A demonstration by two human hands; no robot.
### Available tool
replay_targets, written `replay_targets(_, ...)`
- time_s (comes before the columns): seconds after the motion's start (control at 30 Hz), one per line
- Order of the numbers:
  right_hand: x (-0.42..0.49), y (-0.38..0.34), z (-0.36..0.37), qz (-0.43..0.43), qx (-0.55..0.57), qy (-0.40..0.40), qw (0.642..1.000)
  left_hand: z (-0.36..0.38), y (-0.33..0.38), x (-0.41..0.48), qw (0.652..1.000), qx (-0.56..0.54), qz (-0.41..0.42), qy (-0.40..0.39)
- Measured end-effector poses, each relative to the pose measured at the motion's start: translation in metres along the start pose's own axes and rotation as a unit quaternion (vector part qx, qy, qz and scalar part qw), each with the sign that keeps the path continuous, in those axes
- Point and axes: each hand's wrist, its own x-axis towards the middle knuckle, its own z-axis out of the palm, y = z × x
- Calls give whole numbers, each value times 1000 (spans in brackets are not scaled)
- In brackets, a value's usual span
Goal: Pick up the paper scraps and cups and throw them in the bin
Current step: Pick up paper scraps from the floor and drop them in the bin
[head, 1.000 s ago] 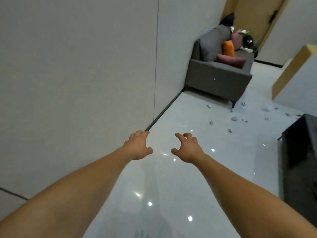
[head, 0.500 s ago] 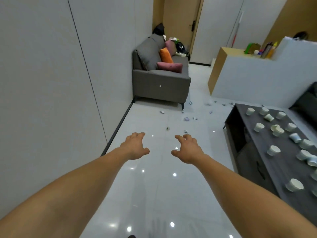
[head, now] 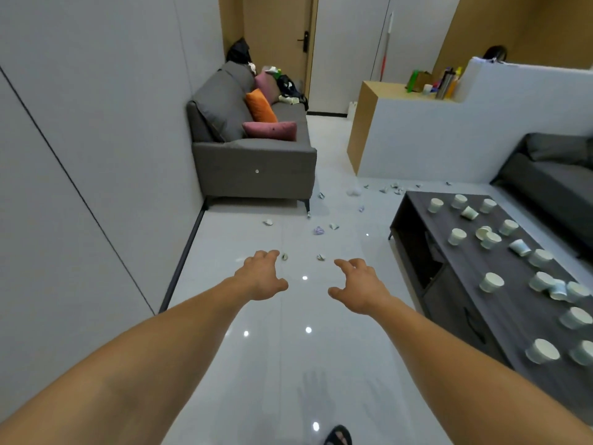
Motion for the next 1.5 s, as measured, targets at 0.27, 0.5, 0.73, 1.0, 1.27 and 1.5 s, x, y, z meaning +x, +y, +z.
replay_targets(0.27, 133, 55, -48, 2, 22, 2, 1000, -26, 51, 135, 1000, 3, -12, 3)
replay_targets(0.5, 238, 106, -101, 24, 23, -22, 999, -37, 94, 244, 1000, -5, -20, -11)
replay_targets(0.73, 357, 122, -114, 37, 20, -52, 998, -47, 100, 374, 999, -16, -20, -40)
replay_targets(1.0, 512, 125, -126, 73, 2, -65, 995, -77, 99, 547, 997, -15, 12, -69)
replay_targets(1.27, 647, 141, -121, 85, 12, -123, 989, -87, 84, 669, 992, -33, -30, -115)
replay_targets(1.5, 798, 177, -70, 41, 14, -213, 976, -55, 72, 789, 977, -74, -132, -148)
